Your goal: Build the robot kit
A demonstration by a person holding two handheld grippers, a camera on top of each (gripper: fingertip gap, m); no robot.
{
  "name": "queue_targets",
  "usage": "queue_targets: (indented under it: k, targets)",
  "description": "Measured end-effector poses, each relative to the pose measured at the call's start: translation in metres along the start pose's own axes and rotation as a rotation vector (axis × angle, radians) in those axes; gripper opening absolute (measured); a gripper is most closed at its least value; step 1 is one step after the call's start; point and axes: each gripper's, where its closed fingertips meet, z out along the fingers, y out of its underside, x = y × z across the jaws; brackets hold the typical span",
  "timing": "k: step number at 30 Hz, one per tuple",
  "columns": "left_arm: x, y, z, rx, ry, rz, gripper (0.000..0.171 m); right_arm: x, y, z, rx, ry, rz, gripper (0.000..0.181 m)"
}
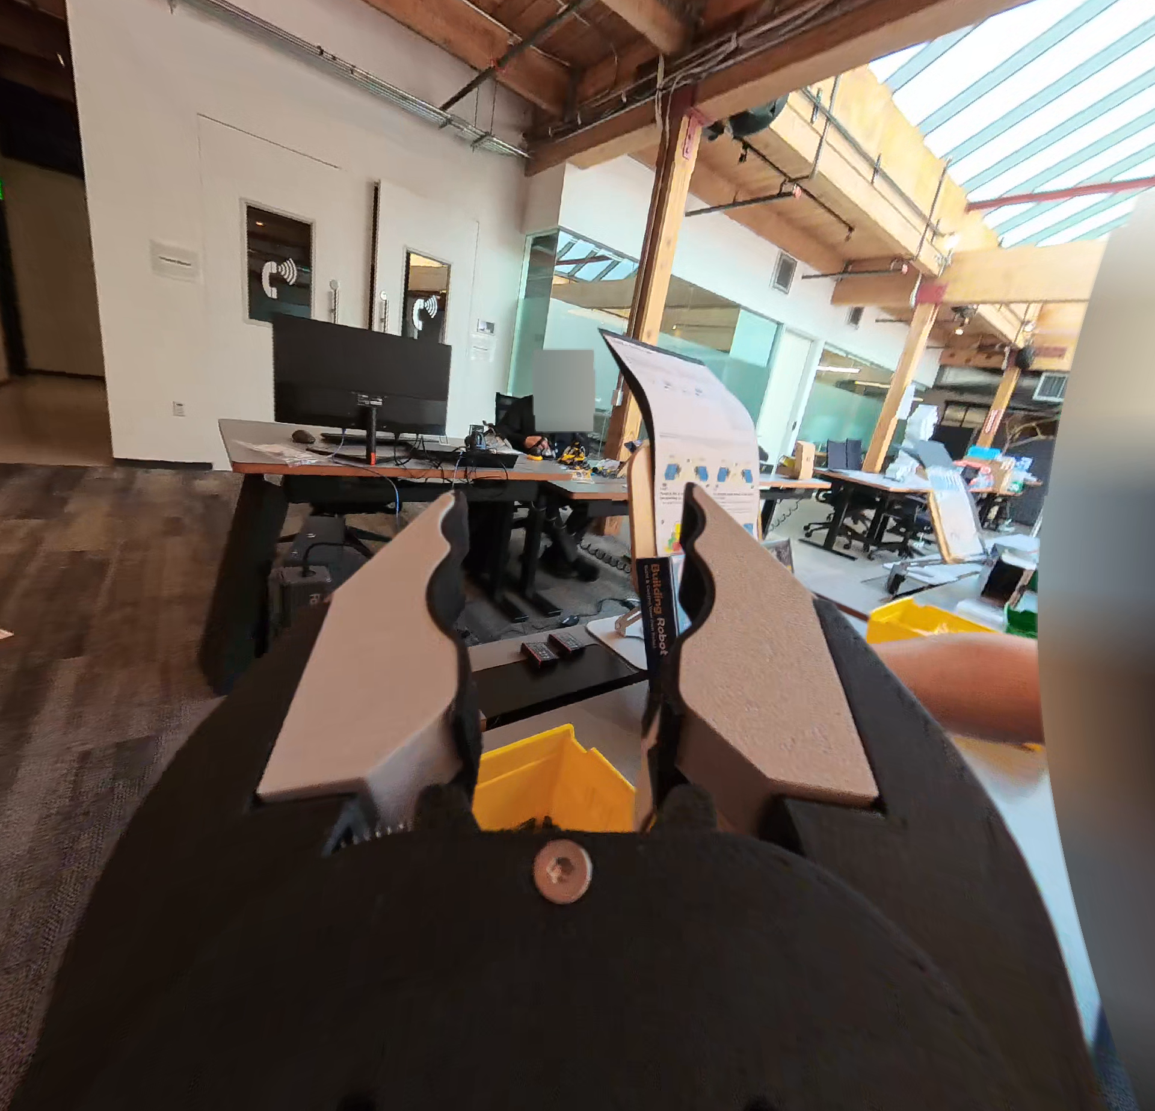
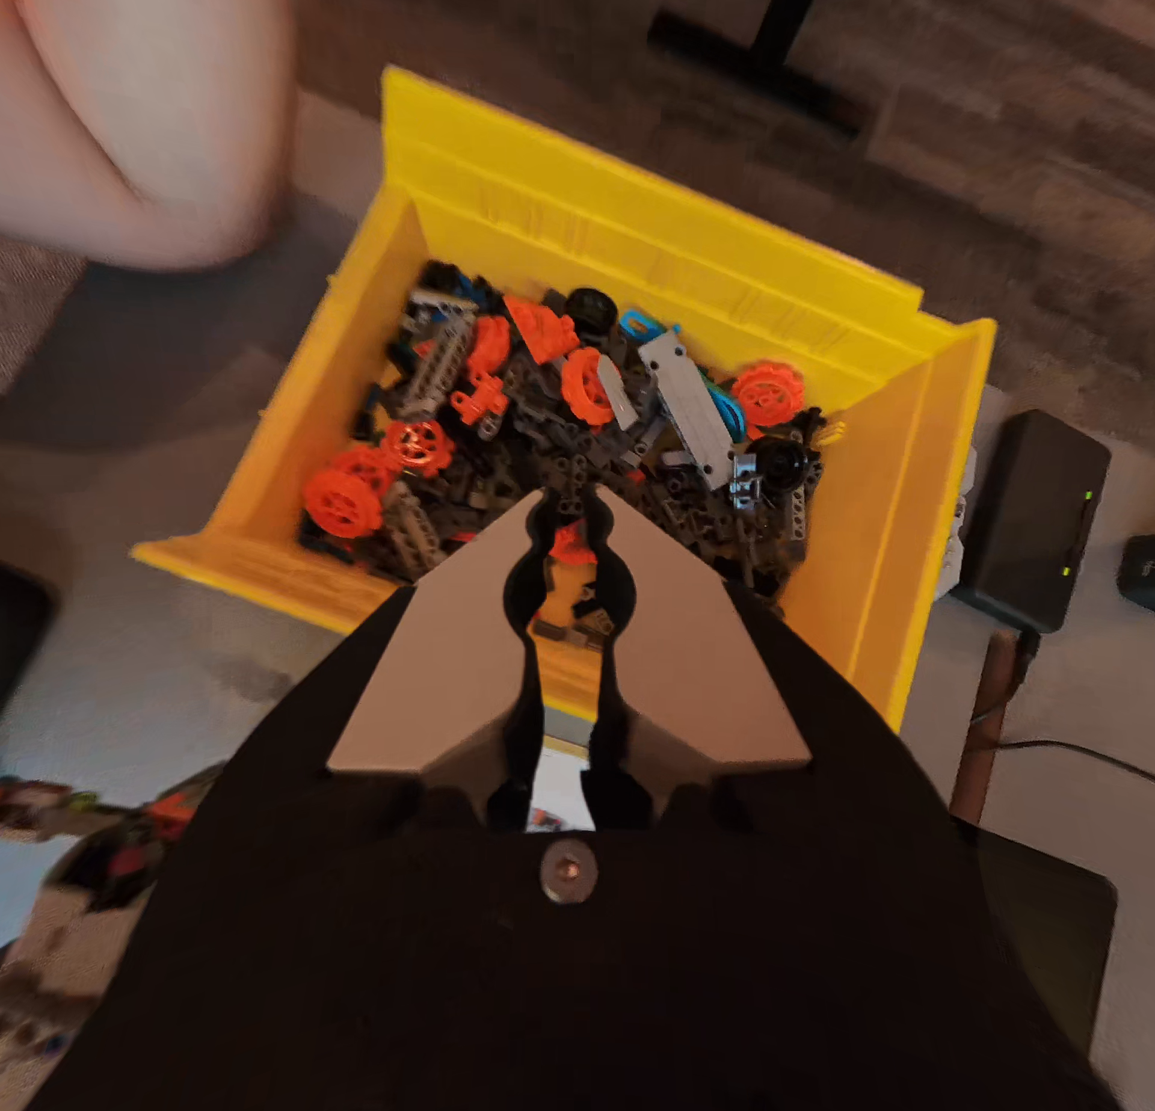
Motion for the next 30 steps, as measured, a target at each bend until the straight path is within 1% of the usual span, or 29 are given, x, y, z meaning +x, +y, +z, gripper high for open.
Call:
queue_targets:
  k: [1,2,4,7,10,13,16,20,22,24,29,30]
  targets:
    - [-0.001,-0.003,-0.003,0.006,-0.001,-0.004,0.065,0.004,0.005,0.011,-0.047,-0.03,0.002,0.009]
    - [-0.001,-0.007,-0.005,0.012,0.005,0.013,0.065,0.006,0.011,0.022,-0.1,-0.071,0.012,0.008]
    - [-0.002,-0.012,-0.009,0.018,-0.019,0.066,0.059,0.01,0.026,0.037,-0.2,-0.143,0.01,0.009]
    - [-0.008,-0.019,-0.013,0.045,-0.098,0.112,0.054,0.023,0.044,0.05,-0.328,-0.163,-0.038,0.013]
    - [-0.01,-0.02,-0.016,0.05,-0.117,0.085,0.052,0.032,0.044,0.056,-0.348,-0.167,-0.083,0.016]
    - [-0.006,-0.02,-0.015,0.062,-0.086,0.037,0.051,0.035,0.049,0.06,-0.407,-0.186,-0.109,0.028]
    - [-0.004,-0.017,-0.011,0.058,-0.076,0.015,0.05,0.037,0.055,0.064,-0.459,-0.181,-0.157,0.028]
    - [-0.018,-0.001,-0.005,-0.034,-0.173,0.037,0.05,0.047,0.082,0.058,-0.647,-0.177,-0.194,0.028]
    - [-0.022,0.004,-0.003,-0.062,-0.203,0.049,0.051,0.054,0.086,0.056,-0.667,-0.164,-0.197,0.027]
    - [-0.02,0.006,0.0,-0.067,-0.186,0.041,0.049,0.056,0.089,0.056,-0.663,-0.17,-0.169,0.026]
    - [-0.014,0.003,-0.002,-0.053,-0.164,0.035,0.048,0.046,0.099,0.056,-0.683,-0.209,-0.149,0.022]
    - [-0.015,0.003,-0.002,-0.052,-0.166,0.038,0.048,0.042,0.1,0.056,-0.686,-0.225,-0.152,0.018]
